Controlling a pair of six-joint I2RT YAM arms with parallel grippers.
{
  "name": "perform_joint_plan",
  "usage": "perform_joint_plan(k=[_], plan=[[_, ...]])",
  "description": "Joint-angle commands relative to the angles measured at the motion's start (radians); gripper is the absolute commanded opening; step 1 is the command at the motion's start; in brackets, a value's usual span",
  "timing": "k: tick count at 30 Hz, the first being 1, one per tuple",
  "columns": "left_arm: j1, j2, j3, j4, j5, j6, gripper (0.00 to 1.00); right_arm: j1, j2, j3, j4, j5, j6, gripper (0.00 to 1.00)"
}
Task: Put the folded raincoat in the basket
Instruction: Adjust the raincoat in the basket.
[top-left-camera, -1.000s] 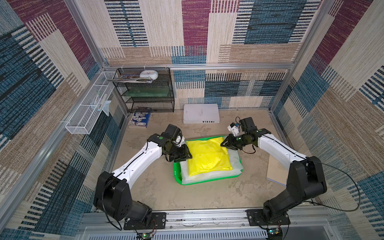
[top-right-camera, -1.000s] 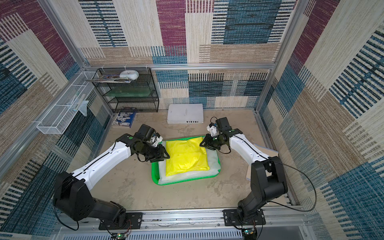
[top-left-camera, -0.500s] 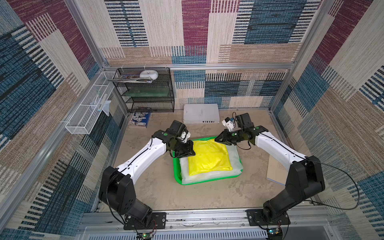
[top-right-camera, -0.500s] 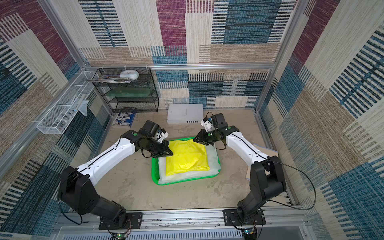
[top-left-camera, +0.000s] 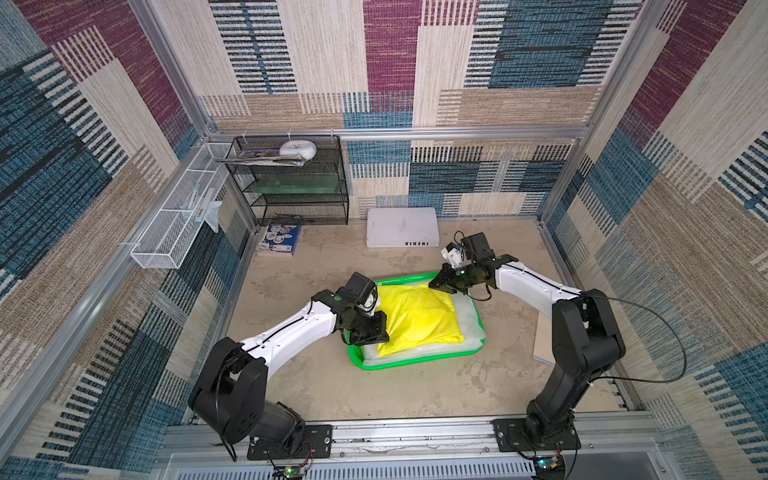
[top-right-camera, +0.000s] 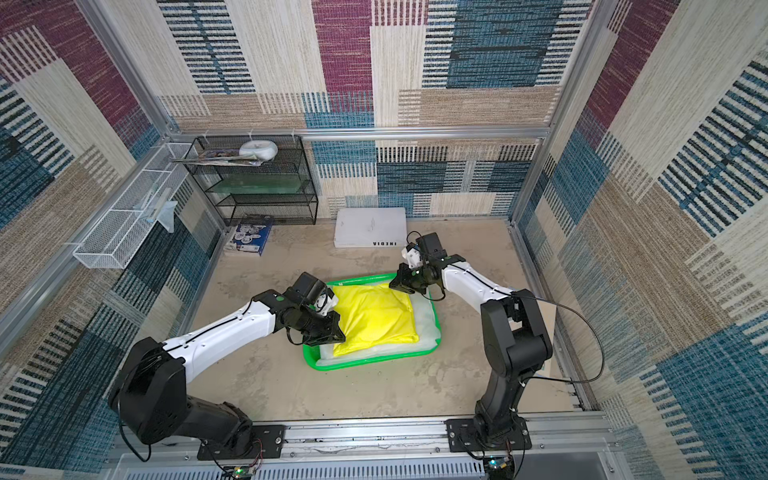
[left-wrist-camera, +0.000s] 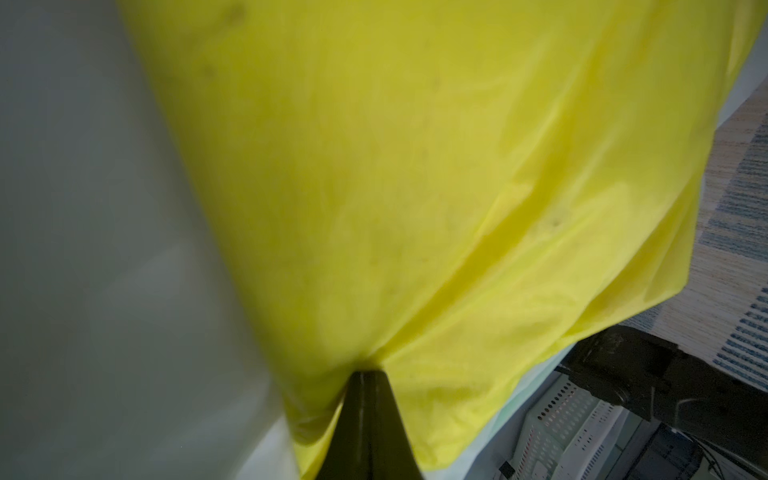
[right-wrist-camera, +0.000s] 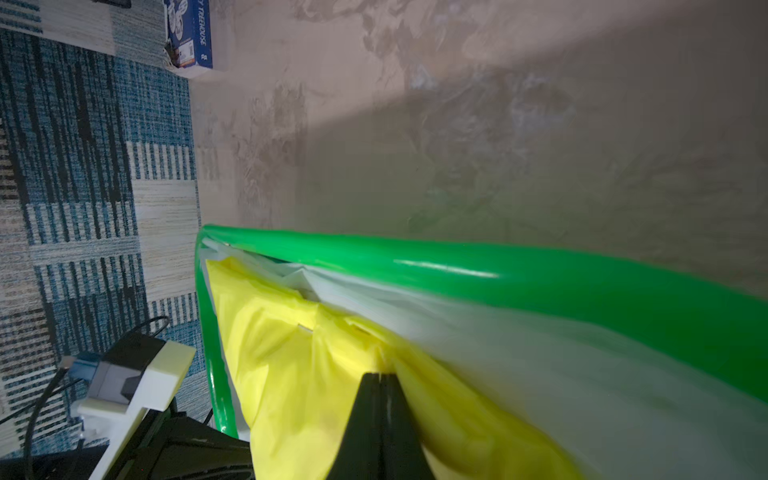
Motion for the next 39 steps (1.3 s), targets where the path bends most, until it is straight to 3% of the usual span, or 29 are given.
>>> perform_joint_plan(k=[1,8,15,21,26,31,37,39], plan=[[0.000,-0.031,-0.009,-0.007,-0.038,-0.006,0.00,-0.023,0.006,0.010,-0.028,0.079,-0.033,0.02],[-0.001,-0.077,0.034,-0.050,-0.026,-0.005,0.00,-0.060,-0.004,0.037,-0.068,0.143,-0.072,0.00],[-0.002,-0.167,0.132,-0.103,0.027,-0.017,0.03,-0.037,-0.185,-0.018,-0.019,-0.075,-0.021,0.01],[-0.025,-0.089,0.188,-0.096,0.060,-0.010,0.00,0.037,-0.322,-0.172,-0.040,-0.115,0.012,0.02],[-0.078,-0.046,0.197,-0.099,0.035,0.007,0.00,0.079,-0.391,-0.286,-0.154,-0.030,-0.070,0.07],[-0.083,-0.052,0.100,-0.086,0.036,0.008,0.00,0.079,-0.433,-0.383,-0.247,0.040,-0.136,0.09],[-0.083,-0.080,0.097,-0.123,-0.005,0.023,0.00,0.079,-0.495,-0.379,-0.284,0.133,-0.127,0.10],[-0.080,-0.088,0.134,-0.175,-0.041,0.045,0.00,0.079,-0.515,-0.338,-0.307,0.162,-0.133,0.16]])
